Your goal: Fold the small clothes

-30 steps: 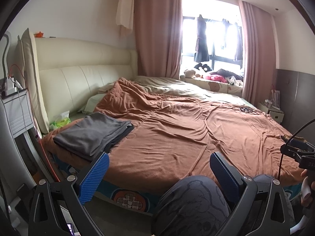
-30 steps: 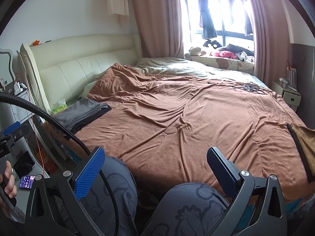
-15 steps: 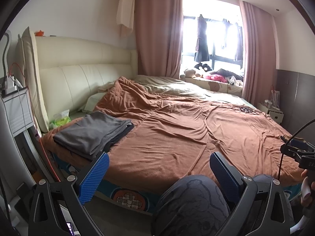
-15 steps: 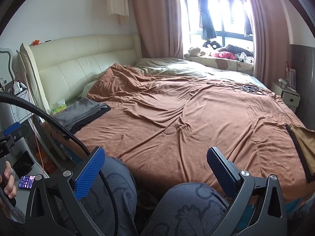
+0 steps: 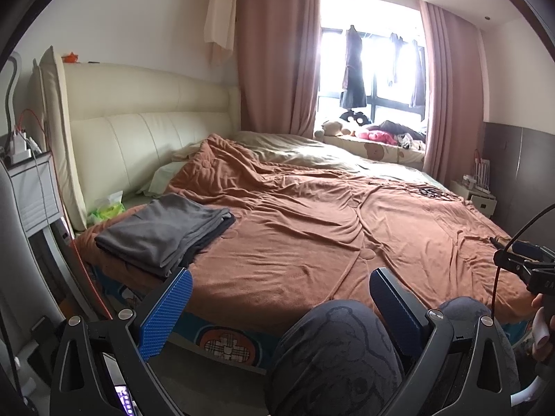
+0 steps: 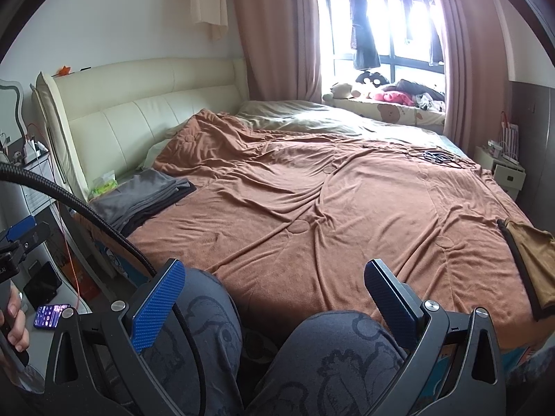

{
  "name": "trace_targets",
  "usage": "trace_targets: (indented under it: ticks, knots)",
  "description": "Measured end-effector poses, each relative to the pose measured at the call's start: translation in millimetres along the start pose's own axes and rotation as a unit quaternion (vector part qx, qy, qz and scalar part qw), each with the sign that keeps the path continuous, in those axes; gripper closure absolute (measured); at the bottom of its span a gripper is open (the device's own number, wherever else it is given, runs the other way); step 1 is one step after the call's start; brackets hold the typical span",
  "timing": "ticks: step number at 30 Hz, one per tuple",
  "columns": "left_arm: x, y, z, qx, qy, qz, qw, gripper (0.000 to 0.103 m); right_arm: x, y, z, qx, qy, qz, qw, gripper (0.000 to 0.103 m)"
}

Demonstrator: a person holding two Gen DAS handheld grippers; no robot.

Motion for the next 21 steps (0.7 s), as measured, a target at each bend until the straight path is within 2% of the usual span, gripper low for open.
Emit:
trace_targets:
  ticks: [13,21]
  knots:
    - [19.1,-7.0,0.9,-0.004,-0.007,-0.006,0.9999,0.000,19.3,-10.1,0.0,-0.010,-0.005,-0.001,1.000,0.000]
    - [41.8,-9.8,1.0,-0.008,-0.016,-0.023,0.9996,0.000,37.2,-10.6,2.9,-0.011,-0.011,-0.007,1.000,0.000]
Point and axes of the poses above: each gripper's, at about its wrist camera, not at the fingertips, and x roughly against the way its jaws point, z to its left, y to its top, the point moved 1 cm from there along -x, roughly the way its jaws point, and after that the axes turned 9 degrees about y, right-handed, at the moved point
